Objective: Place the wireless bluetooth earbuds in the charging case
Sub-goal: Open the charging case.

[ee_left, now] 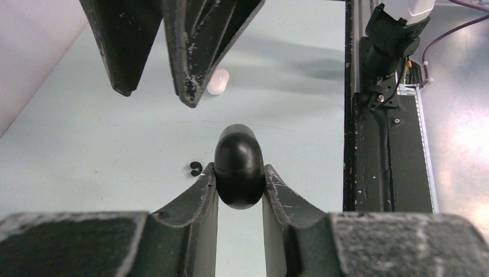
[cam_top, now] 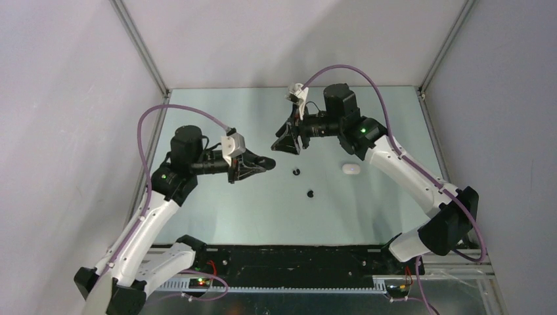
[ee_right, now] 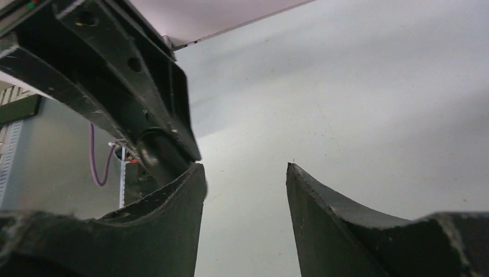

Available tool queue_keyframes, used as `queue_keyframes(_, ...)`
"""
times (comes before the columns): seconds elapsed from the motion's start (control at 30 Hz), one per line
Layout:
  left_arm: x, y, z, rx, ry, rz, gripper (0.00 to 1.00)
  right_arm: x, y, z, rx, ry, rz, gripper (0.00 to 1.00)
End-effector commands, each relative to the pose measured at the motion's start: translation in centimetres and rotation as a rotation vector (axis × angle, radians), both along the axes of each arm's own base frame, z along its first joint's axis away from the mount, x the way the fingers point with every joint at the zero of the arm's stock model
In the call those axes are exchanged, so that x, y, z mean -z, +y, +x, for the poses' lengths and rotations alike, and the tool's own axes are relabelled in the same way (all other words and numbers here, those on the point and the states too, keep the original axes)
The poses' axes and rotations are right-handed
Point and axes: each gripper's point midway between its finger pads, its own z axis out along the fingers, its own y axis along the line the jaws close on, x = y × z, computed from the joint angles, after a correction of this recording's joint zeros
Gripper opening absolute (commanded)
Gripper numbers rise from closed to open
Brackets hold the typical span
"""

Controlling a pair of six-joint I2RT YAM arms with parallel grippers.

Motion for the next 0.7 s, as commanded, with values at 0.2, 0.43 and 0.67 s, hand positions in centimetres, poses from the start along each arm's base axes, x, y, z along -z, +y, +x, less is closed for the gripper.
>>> queue_keyframes(0.2, -1.6, -0.5, 1.0, -0.043, 0.069, -0.023, 0.0, -4.6, -0.8, -2.0, -0.127, -0.039, 0.119, 0.66)
queue_keyframes(0.43, -2.5, -0.9, 0.9, -0.001, 0.046, -0.032, 0.0, -0.3, 0.5, -6.3, -0.255, -0.134, -0.04, 0.73)
queue_keyframes(0.67, -3.5, -1.1, 0.3, 0.04, -0.016, -0.039, 0.0, -0.7, 2.1, -5.5, -0.237, -0.147, -0.028, 0.61)
